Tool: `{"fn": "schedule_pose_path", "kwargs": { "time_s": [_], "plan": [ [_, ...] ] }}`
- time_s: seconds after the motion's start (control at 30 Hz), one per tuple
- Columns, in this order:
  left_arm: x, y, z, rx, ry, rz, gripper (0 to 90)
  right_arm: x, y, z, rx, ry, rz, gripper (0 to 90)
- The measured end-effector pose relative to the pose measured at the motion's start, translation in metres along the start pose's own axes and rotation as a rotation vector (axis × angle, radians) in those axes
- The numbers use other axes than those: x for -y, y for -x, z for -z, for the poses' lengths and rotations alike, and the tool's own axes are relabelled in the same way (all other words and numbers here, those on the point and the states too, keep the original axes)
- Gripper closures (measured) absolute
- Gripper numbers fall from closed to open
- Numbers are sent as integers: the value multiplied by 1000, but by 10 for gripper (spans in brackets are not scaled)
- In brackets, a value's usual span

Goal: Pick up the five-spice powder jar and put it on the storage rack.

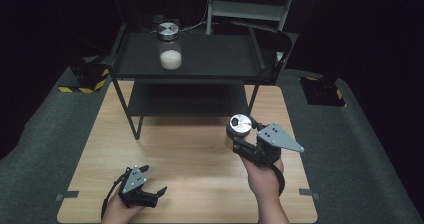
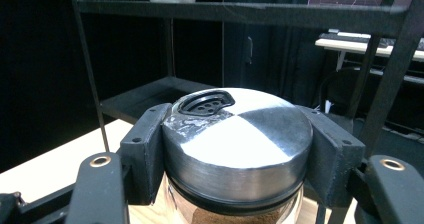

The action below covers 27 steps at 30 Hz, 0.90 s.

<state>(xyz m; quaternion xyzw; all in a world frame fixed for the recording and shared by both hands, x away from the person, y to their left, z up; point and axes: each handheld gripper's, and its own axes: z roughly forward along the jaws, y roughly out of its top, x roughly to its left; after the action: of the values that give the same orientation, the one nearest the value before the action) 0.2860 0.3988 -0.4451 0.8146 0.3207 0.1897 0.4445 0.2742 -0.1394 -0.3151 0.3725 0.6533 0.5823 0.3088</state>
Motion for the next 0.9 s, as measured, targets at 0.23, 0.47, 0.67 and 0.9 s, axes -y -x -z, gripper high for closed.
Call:
{"fn": "schedule_pose_path", "kwargs": {
  "time_s": [0.23, 0.47, 0.67, 0.9],
  "plan": [
    [0, -1, 0, 2, 2, 4, 10, -11, -1, -5, -5, 12, 7, 354],
    [0, -1, 0, 3, 2, 6, 10, -22, 1, -9, -8, 26, 1, 354],
    [1, -2, 0, 7, 3, 7, 10, -36, 2, -13, -12, 42, 12, 354],
    [1, -2, 0, 9, 3, 9, 10, -51, 1, -18, -18, 54, 24, 354]
  ]
}}
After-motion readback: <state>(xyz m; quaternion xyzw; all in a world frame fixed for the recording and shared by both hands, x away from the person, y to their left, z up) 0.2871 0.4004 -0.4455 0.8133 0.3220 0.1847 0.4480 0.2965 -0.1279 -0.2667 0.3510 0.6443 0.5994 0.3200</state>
